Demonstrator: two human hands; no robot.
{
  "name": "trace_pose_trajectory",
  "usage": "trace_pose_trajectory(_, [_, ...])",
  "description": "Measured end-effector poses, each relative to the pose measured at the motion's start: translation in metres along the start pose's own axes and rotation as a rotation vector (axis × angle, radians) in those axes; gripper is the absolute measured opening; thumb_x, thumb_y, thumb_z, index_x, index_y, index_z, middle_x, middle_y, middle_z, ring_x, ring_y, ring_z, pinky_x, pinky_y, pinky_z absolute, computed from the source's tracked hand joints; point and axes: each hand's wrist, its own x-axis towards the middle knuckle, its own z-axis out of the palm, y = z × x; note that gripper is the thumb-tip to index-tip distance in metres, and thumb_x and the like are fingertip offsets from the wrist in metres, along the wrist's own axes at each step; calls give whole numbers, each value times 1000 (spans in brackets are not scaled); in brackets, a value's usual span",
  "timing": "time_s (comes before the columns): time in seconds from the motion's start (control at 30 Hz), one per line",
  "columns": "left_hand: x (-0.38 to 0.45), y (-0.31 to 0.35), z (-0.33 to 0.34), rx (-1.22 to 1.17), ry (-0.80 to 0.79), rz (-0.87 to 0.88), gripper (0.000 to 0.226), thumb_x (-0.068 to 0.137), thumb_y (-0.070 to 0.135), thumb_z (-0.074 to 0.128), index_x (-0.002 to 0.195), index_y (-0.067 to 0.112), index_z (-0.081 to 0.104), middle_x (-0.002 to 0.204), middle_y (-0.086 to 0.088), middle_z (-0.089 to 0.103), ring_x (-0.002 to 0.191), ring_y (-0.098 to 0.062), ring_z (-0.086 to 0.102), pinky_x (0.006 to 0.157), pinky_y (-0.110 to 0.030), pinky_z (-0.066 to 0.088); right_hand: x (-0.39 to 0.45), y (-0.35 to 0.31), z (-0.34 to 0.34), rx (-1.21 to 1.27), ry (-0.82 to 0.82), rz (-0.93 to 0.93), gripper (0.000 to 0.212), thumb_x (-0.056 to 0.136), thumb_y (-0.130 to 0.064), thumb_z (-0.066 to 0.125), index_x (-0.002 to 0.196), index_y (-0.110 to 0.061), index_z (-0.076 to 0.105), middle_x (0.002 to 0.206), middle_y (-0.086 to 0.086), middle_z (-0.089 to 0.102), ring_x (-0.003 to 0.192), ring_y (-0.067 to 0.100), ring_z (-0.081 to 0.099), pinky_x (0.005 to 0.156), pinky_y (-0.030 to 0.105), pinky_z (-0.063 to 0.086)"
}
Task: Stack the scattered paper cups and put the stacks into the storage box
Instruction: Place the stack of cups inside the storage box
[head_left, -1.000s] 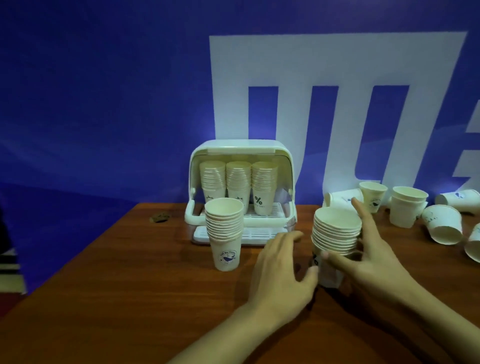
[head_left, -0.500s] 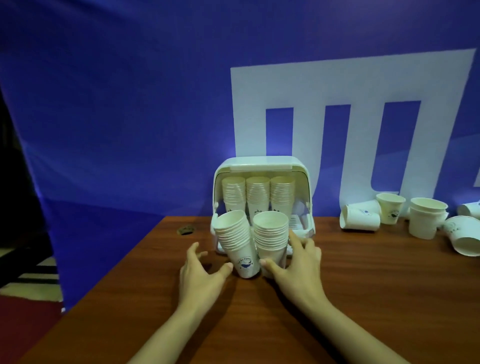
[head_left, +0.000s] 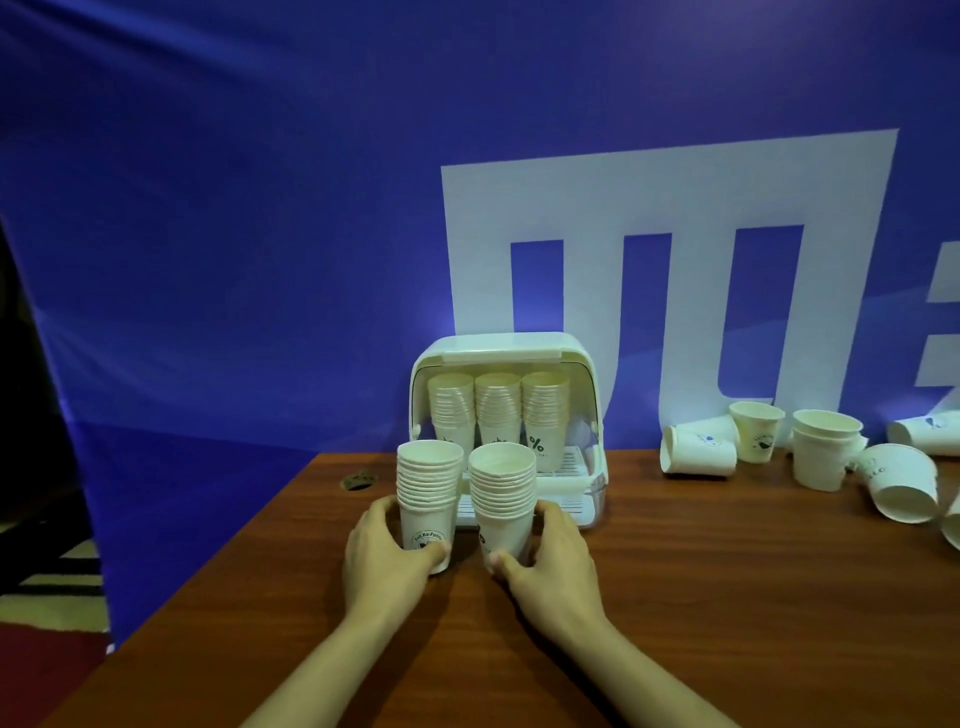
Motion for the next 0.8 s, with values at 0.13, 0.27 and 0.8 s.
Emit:
trace_pose_trajectory(0.13, [2, -5, -7, 41, -17, 13, 81, 73, 30, 96, 143, 16, 58, 142, -7, 64, 136, -29, 55, 108, -47, 49, 2, -9, 7, -1, -53, -48, 65, 75, -44, 81, 130, -28, 50, 123, -11, 59, 109, 10, 59, 92, 31, 52])
trace_pose_trajectory(0.27, [-3, -6, -11, 53, -36, -62, 95, 66, 35, 99, 146, 14, 52, 149, -7, 58, 140, -30, 50, 114, -51, 45, 3, -16, 9, 7, -131, -25, 67, 75, -44, 83, 129, -27, 48, 126, -9, 61, 114, 13, 59, 94, 32, 52])
trace_pose_trajectory(0.8, [-108, 122, 150, -113, -272, 461, 21, 90, 24, 69, 106, 31, 56, 112, 14, 49, 115, -9, 51, 106, -31, 44, 7, 96, -153, 6, 153, 115, 21, 87, -26, 74, 106, -24, 66, 94, -10, 70, 86, 4, 67, 78, 27, 54])
